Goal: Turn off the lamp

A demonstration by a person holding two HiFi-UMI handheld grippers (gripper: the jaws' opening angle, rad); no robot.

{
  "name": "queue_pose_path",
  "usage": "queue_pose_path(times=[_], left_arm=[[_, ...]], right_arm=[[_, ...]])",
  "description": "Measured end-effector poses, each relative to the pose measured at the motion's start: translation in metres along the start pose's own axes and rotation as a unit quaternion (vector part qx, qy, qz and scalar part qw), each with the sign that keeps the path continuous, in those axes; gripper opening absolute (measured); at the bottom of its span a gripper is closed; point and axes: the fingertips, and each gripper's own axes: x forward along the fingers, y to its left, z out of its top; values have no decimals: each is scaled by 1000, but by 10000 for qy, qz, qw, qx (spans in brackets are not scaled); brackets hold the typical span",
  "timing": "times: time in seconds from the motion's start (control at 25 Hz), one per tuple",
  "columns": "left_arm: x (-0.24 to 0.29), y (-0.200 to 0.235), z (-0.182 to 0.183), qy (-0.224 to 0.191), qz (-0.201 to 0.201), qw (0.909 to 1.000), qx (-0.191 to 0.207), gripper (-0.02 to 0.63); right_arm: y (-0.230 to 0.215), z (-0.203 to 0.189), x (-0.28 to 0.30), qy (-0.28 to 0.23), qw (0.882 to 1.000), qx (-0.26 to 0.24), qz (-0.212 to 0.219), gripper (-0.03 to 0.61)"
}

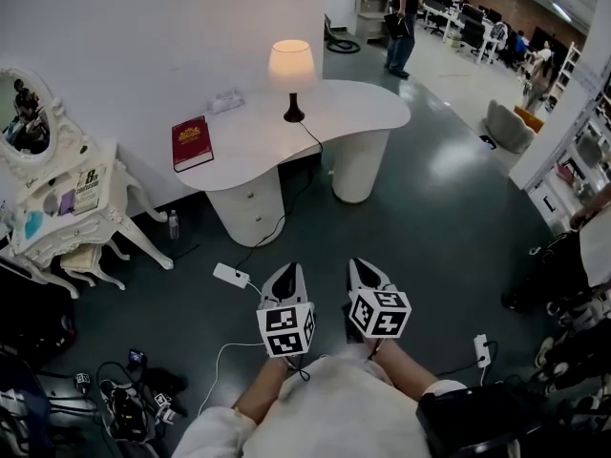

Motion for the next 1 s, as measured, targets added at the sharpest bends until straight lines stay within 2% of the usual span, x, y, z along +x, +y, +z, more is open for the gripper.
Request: queue_pose_path(times=[1.0], left_arm=[[75, -9, 4, -5, 207, 9998, 4, 6]], right_arm=[[-60, 26, 60, 237, 9994, -108, 229, -2]])
